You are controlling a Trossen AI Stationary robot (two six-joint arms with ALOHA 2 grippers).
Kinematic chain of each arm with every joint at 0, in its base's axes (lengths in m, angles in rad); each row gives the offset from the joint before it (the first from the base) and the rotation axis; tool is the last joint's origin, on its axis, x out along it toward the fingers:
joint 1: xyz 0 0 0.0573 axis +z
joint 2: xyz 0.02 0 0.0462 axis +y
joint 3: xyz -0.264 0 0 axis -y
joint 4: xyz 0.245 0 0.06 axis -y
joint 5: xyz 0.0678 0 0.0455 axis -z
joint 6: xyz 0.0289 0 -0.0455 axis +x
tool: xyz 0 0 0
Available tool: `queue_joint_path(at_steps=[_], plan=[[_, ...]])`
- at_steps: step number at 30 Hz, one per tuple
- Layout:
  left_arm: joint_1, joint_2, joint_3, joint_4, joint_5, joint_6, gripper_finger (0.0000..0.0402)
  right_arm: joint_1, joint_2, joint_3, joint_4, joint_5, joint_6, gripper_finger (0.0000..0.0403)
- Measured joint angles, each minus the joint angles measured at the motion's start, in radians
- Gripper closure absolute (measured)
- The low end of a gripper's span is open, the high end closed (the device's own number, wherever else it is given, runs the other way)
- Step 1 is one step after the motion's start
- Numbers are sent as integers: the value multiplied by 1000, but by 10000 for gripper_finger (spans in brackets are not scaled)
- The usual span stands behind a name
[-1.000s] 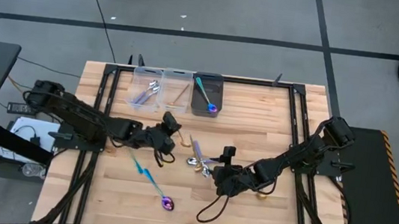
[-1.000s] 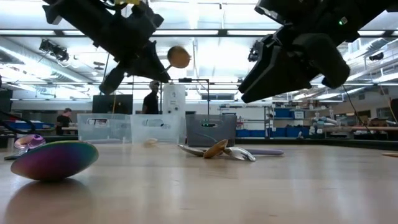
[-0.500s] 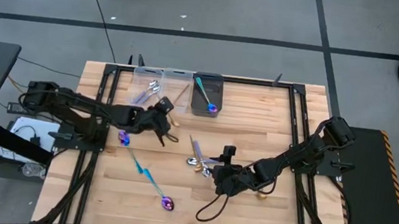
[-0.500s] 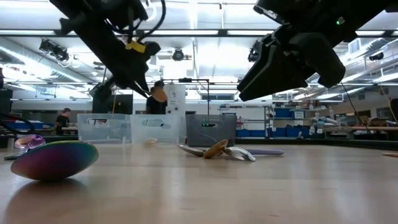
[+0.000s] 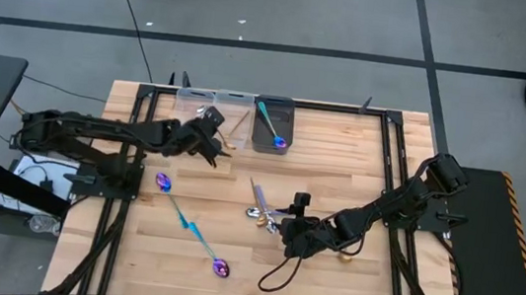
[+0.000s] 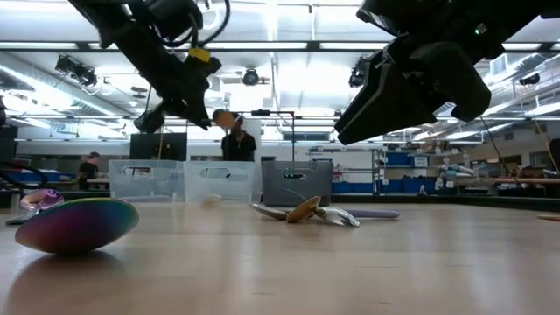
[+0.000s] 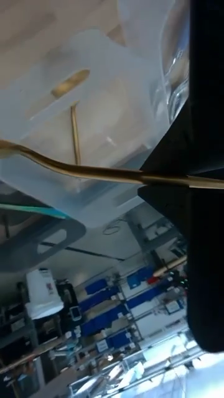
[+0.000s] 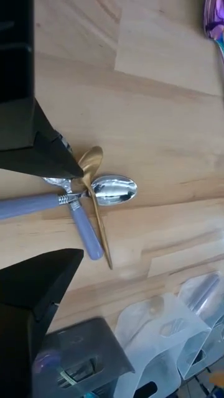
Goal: Sort silverware by color (type)
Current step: Put the gold spoon into the right transparent bin
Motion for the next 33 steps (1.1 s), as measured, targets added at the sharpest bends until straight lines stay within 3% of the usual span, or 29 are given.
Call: queue_joint_path(at_steps=[9, 16, 18, 21, 26, 33], plan=[[184, -37, 1, -13, 187, 126, 379, 0, 0, 0, 0, -1, -2, 199], [317, -33, 1, 94, 292, 403, 379, 0, 0, 0, 2, 0, -11, 199], [343, -33, 0, 122, 320, 415, 379, 0, 0, 0, 2, -1, -9, 199], [353, -33, 1, 124, 360, 306, 372, 0, 0, 0, 2, 0, -1, 199], [329, -37, 0, 143, 574, 44, 378, -27, 1, 0, 37, 36, -30, 199], [255, -37, 0, 261, 746, -210, 378, -168, -15, 0, 176, -25, -242, 199]])
